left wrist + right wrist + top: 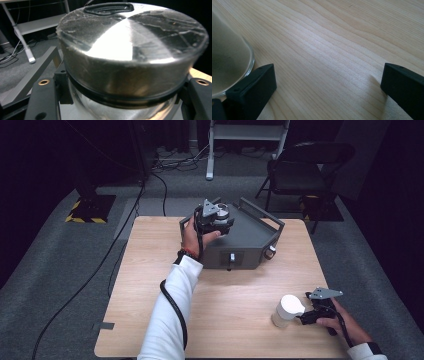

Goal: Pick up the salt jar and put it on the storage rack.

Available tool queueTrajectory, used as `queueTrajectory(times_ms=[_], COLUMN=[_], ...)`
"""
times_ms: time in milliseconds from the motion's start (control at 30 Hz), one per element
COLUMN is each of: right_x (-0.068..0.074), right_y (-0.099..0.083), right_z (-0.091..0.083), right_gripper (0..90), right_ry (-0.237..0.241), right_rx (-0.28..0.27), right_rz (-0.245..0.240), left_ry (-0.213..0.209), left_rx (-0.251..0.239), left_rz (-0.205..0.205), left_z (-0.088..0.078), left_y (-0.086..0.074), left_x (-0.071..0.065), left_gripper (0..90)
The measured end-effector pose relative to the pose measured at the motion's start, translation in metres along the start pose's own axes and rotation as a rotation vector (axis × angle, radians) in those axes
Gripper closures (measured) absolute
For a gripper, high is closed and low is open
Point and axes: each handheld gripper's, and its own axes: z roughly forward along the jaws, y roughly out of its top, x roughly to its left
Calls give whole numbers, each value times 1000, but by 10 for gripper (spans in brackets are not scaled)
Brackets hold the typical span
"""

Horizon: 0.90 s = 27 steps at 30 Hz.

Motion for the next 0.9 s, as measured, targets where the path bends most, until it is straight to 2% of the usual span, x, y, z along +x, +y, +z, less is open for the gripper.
queueTrajectory(times_ms=[133,200,367,433,900], right_x=[0,0,0,0,0], right_y=[0,0,0,0,0], right_z=[0,0,0,0,0], right_gripper=[0,0,0,0,0], right_ry=[1,2,2,2,2], right_rx=[0,0,0,0,0], right_rz=[0,0,-1,-1,0], left_ry=[7,30,29,41,39], left_rx=[-16,-2,-17,-14,-5], left_rz=[-36,-24,-51,-50,-54], left_z=[3,4,6,8,16], left_y=[-8,-8,-15,-17,-29], left_x=[3,0,1,-1,-2], left_gripper=[302,302,302,302,302])
